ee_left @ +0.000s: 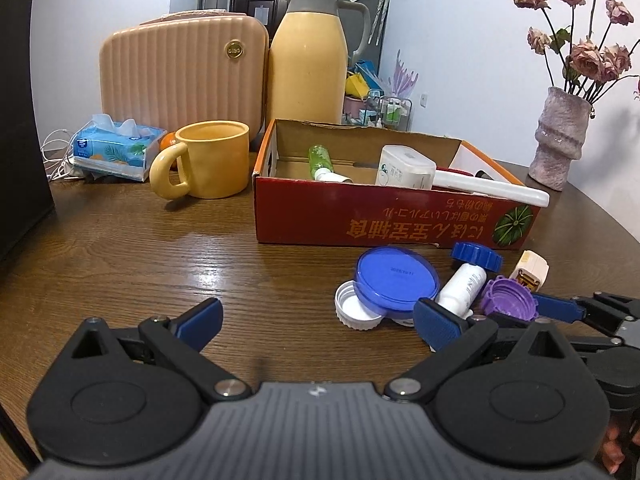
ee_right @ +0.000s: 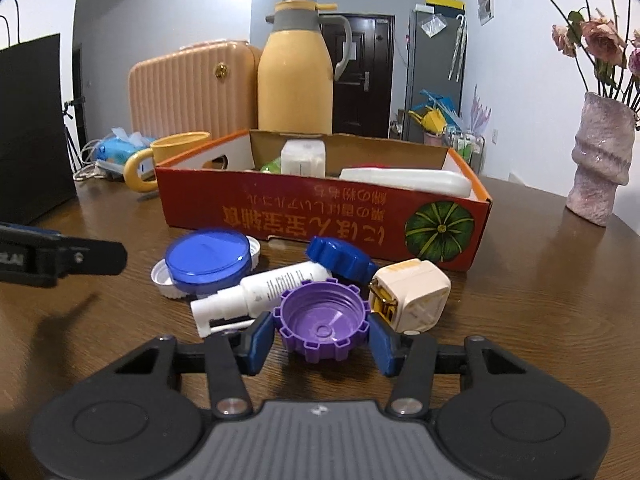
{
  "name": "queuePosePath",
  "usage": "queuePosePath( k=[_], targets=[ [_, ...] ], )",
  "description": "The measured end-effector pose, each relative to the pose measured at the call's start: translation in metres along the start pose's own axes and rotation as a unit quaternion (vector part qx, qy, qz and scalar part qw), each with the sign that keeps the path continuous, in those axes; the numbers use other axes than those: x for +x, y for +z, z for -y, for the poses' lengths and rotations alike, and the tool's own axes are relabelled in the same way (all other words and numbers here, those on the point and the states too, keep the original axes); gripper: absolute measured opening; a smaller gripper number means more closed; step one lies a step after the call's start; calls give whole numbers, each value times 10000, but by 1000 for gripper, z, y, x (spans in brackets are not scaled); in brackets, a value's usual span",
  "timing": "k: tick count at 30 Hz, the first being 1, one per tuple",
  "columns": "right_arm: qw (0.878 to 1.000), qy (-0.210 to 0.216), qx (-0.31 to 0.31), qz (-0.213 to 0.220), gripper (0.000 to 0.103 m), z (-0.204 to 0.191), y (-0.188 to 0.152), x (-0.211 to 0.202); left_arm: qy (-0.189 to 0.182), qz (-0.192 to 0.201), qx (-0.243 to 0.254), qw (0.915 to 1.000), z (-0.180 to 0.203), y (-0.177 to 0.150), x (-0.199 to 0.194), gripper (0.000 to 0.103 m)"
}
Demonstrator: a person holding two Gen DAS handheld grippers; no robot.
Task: Organize rigid objects
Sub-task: 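Grasp the purple cap with the right gripper while the left gripper approaches the blue-lidded jar, then lift the purple cap with the right gripper while the left gripper grasps the blue-lidded jar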
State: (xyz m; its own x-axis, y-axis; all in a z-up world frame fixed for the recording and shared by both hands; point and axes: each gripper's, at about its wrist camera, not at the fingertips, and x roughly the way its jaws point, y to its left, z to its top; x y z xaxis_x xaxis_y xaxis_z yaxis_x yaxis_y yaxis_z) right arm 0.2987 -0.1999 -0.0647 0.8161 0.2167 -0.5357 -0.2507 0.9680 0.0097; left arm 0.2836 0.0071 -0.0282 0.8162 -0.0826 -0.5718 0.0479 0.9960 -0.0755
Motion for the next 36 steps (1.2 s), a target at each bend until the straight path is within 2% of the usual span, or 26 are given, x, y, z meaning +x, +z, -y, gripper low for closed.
queuePosePath(
  k=[16,36],
  targets=[
    [9973,-24,279,679,50,20,-2,-33,45,-182,216,9996,18,2,11,103],
    [9928,-396,659,922,50,59,-4,-43,262,-372,447,9980,57,12,55,103]
  ],
)
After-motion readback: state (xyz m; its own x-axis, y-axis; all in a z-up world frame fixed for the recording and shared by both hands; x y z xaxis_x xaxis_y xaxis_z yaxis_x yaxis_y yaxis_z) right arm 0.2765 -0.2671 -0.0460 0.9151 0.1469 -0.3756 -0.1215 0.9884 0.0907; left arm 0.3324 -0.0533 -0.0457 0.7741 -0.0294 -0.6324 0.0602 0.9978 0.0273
